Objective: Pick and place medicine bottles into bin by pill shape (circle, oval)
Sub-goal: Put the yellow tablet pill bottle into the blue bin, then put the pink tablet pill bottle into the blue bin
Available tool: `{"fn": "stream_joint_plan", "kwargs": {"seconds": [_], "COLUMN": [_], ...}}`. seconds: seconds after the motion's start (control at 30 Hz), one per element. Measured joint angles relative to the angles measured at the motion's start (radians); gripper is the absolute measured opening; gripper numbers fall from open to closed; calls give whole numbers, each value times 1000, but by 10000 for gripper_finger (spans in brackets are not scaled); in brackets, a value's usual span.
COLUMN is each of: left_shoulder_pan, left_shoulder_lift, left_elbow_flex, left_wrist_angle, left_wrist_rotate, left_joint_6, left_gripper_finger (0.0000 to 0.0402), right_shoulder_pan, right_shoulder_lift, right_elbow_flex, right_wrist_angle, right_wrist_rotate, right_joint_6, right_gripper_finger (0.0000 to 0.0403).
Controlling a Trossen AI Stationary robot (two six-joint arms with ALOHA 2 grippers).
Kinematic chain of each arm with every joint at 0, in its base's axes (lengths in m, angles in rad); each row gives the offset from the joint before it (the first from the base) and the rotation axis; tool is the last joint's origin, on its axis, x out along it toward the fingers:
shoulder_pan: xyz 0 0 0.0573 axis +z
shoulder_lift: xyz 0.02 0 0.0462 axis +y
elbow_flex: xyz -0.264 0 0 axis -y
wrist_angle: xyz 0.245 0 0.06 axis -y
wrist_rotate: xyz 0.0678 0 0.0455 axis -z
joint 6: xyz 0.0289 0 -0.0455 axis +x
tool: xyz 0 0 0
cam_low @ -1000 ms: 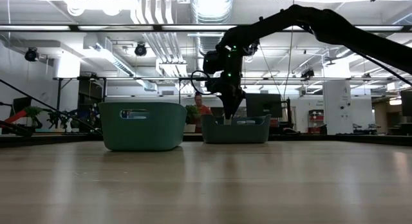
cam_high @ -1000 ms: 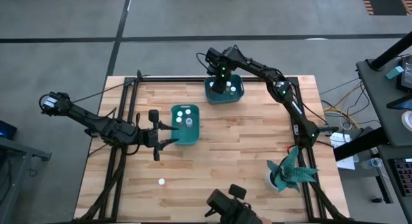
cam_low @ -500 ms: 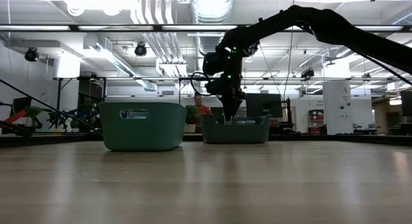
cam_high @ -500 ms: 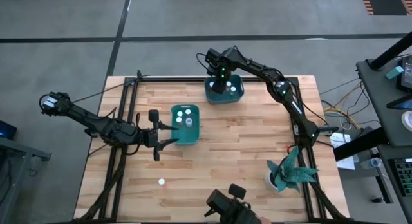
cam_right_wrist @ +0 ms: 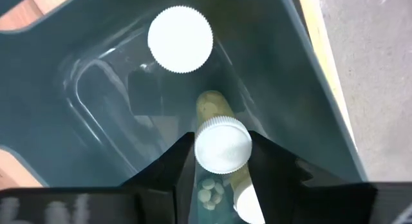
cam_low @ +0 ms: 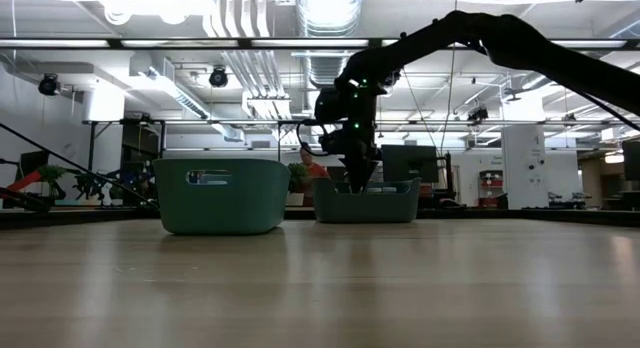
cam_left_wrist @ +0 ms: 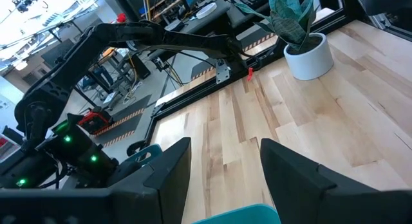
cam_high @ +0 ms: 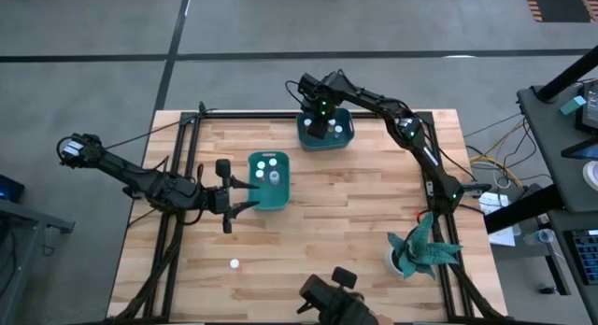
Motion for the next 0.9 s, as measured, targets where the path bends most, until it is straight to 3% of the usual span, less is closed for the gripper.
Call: {"fn": "stream_joint_plan", "kwargs": {"seconds": [0.3,0.9], "left_shoulder_pan": [0,0], "left_shoulder_lift": [0,0], "left_elbow_flex": [0,0], "left_wrist_angle": [0,0], "left_wrist_rotate": [0,0], "left_joint_6": [0,0], "left_gripper_finger": [171,171], "right_shoulder_pan": [0,32], "right_shoulder_lift": [0,-74], "right_elbow_flex": [-1,46], "right_wrist_angle": [22,-60], "right_wrist_rotate": [0,0], "right_joint_6": [10,89], "right_gripper_finger": [174,173]}}
